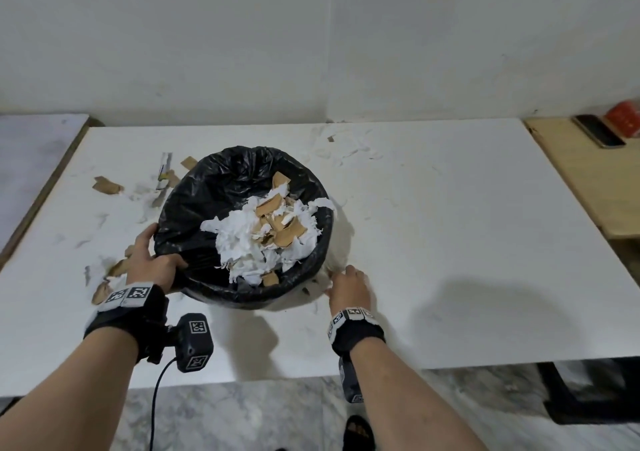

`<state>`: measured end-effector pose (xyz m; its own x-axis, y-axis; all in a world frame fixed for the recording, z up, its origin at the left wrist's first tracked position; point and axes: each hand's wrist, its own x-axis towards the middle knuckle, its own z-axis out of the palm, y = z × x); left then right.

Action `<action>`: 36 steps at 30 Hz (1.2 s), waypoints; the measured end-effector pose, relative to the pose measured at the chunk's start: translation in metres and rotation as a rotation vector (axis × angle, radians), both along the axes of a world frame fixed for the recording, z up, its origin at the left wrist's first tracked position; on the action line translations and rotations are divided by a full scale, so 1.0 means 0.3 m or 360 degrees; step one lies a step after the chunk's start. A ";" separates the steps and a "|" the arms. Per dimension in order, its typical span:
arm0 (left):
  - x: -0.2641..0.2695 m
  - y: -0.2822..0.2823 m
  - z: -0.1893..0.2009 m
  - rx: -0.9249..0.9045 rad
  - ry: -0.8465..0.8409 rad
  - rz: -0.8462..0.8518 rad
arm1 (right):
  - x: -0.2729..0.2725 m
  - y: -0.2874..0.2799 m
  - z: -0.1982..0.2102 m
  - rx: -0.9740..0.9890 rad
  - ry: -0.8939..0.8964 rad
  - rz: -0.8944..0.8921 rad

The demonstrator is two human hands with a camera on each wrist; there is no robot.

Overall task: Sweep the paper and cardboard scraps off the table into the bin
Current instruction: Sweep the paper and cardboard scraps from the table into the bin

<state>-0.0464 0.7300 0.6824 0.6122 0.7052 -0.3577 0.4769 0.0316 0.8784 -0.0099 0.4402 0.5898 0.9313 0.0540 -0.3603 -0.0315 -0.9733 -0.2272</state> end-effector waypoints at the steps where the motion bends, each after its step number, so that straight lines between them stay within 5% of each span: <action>1: -0.003 0.010 -0.001 -0.0008 0.0001 -0.0006 | -0.002 0.004 0.005 0.0020 -0.0024 0.0020; 11: -0.029 0.064 0.023 -0.0068 0.0024 -0.0027 | 0.068 -0.115 0.114 0.0407 0.0003 -0.0308; 16: -0.010 0.097 -0.031 0.0043 0.0111 -0.0097 | 0.154 -0.138 0.393 0.0687 -0.0299 -0.0311; 23: -0.037 -0.008 0.144 0.0070 0.0145 -0.0109 | 0.245 0.001 0.746 0.0917 -0.0590 -0.0098; 31: 0.012 -0.002 0.136 -0.0001 0.0115 -0.0278 | 0.222 0.188 0.676 0.0852 -0.0203 0.0196; 36: 0.042 0.005 0.138 0.0026 0.0172 -0.0213 | 0.303 0.063 0.663 0.1178 -0.0405 -0.0100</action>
